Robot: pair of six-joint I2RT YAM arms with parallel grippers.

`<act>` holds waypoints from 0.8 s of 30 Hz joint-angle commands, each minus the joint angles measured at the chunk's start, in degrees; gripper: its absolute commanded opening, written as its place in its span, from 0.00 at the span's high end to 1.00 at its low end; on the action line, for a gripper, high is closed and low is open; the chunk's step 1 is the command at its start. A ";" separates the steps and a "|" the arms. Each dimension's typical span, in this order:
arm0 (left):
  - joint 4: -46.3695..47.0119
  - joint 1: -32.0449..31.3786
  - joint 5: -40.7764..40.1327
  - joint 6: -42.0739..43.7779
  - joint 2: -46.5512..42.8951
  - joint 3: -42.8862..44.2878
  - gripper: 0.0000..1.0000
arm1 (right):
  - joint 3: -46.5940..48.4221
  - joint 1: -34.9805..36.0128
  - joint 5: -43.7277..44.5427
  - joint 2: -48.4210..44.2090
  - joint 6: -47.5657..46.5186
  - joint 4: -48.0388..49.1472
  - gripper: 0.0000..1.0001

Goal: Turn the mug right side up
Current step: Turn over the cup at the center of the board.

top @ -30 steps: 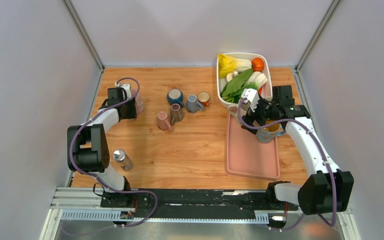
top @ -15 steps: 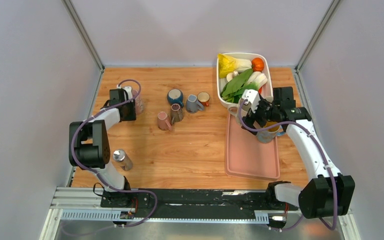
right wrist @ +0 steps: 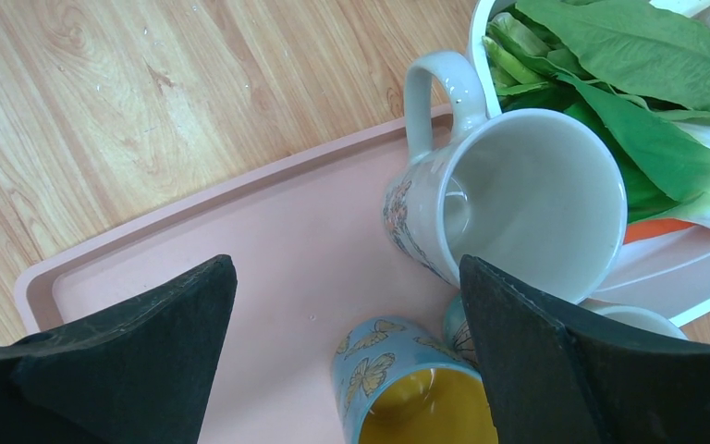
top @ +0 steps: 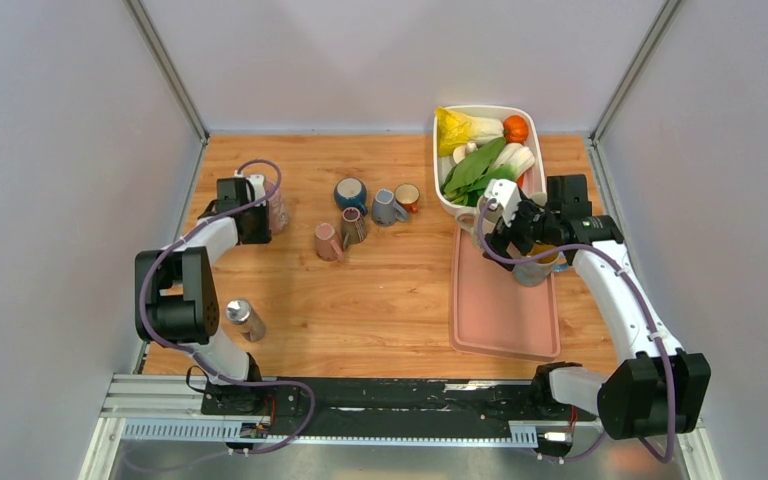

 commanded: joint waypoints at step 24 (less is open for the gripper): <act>-19.47 6.25 30.16 -15.84 -9.03 6.77 1.00 | 3.83 8.94 -3.44 6.96 7.63 7.47 0.06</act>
